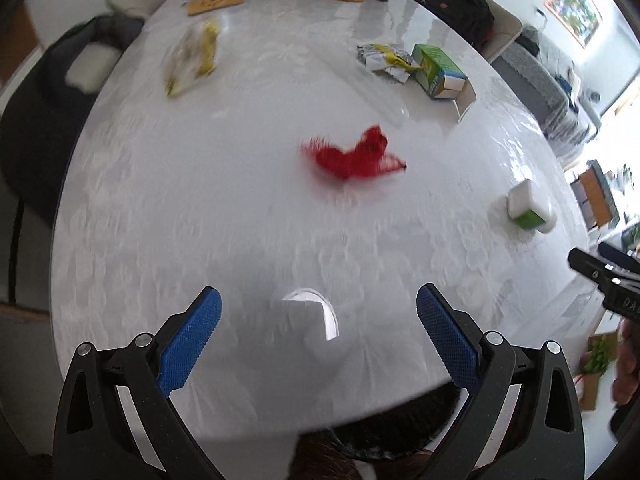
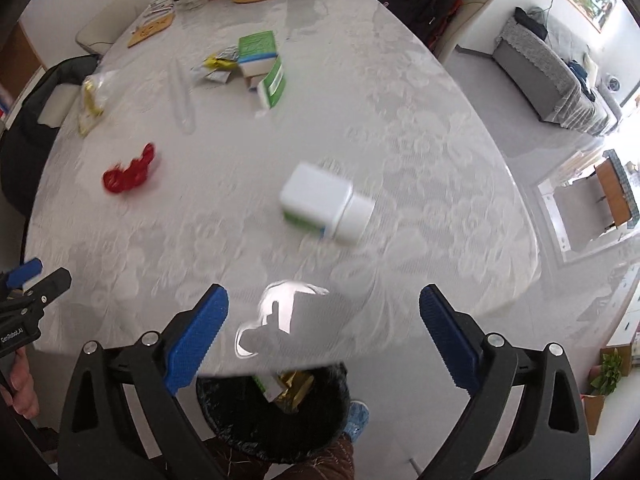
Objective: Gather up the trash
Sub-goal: 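Move the left tool to the red tassel while the right tool approaches the white bottle, then grasp the red tassel with the left tool while the right tool grasps the white bottle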
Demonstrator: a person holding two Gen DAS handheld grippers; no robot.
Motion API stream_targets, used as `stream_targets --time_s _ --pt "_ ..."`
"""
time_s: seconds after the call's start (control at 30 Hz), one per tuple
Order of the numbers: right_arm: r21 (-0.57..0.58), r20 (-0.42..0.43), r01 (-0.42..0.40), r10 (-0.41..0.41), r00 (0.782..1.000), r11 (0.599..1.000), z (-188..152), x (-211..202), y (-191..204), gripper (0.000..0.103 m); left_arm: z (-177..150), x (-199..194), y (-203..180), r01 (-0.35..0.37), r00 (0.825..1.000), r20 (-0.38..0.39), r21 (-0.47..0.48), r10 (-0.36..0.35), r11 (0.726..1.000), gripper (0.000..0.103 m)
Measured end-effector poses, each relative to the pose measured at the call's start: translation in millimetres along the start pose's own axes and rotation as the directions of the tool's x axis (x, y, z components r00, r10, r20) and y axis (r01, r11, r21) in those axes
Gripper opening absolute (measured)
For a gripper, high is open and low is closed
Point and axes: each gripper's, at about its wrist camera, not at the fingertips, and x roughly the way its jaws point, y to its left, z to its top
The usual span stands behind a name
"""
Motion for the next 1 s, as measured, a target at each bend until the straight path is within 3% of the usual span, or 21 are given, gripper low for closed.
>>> stream_targets --time_s 0.37,0.63,0.87,0.93,1.0 --pt "-0.081 -0.099 0.021 -0.029 0.995 0.997 46.2 37.7 3.7 0.092 70.3 46.9 -5.8 0.015 0.999 -0.035 0.094 -0.011 0.996 0.095" --pt "-0.149 -0.14 0.024 -0.045 0.989 0.989 56.4 56.6 15.2 0.077 95.2 79.6 -17.7 0.051 0.995 -0.099 0.187 -0.033 0.981 0.084" --pt "-0.148 -0.186 0.01 -0.038 0.982 0.989 59.8 75.3 21.5 0.062 94.4 96.3 -28.8 0.043 0.991 -0.13 0.224 -0.013 0.974 0.066" --pt "-0.15 -0.19 0.012 -0.04 0.981 0.989 59.6 78.2 23.6 0.051 93.3 95.1 -30.9 0.014 0.993 -0.117 0.232 0.013 0.973 0.053" --pt "-0.144 -0.197 0.015 -0.044 0.98 0.989 59.6 81.6 25.3 0.042 95.0 93.6 -31.5 0.004 0.993 -0.117 0.219 0.022 0.976 0.027"
